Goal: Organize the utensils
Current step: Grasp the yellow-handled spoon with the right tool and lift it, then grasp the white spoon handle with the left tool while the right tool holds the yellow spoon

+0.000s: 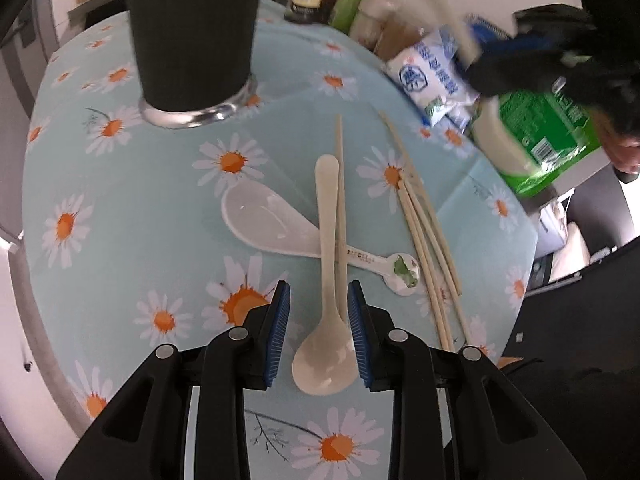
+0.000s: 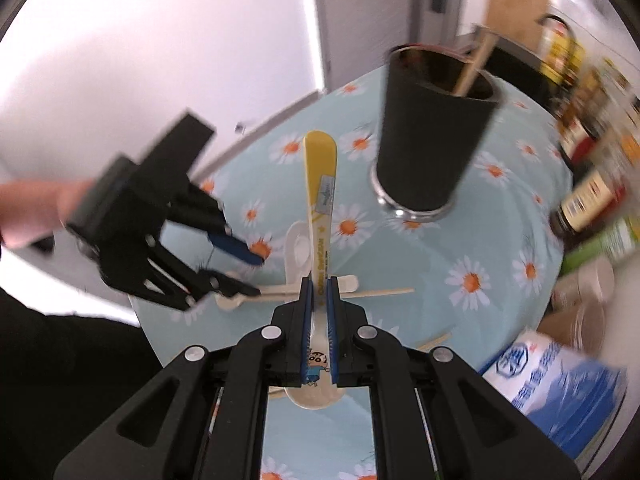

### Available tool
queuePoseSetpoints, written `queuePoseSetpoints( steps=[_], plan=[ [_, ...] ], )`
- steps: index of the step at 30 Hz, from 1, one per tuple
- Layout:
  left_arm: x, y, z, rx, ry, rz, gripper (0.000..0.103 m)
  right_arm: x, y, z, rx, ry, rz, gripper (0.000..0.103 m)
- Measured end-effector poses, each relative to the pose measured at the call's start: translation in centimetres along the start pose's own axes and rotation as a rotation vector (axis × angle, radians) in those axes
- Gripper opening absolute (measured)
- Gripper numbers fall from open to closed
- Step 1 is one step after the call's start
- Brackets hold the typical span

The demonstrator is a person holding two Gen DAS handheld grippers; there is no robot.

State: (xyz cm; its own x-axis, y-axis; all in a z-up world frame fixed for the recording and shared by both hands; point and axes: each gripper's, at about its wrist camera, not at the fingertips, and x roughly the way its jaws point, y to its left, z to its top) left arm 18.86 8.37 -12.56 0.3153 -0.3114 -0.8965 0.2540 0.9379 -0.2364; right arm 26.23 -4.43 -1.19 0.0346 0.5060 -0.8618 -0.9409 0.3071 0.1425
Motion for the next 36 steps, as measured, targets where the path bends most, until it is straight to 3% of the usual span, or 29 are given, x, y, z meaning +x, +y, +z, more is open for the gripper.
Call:
queuePoseSetpoints(
  steps=[5, 10, 19, 36],
  plan=[
    [1.1, -0.5, 0.8, 0.047, 0.072, 0.026, 0.025, -2.9, -1.8, -1.5, 0.149, -0.115, 0.038, 0.008],
    [1.2, -0.2, 1.7, 0.045, 0.096, 0.026, 0.021, -4.0, -2.5, -3.1, 0.217, -0.169, 0.063, 0.008],
    [1.4, -0.1, 2.0, 0.035, 0.128, 0.019, 0.022, -3.0, -3.2, -4.6, 0.250, -0.177, 0.084, 0.008],
    [2.5, -2.3, 3.0, 0.086, 0.230, 0.004, 0.019, -1.5, -4.1, -4.2, 0.236, -0.180, 0.143, 0.008]
  ],
)
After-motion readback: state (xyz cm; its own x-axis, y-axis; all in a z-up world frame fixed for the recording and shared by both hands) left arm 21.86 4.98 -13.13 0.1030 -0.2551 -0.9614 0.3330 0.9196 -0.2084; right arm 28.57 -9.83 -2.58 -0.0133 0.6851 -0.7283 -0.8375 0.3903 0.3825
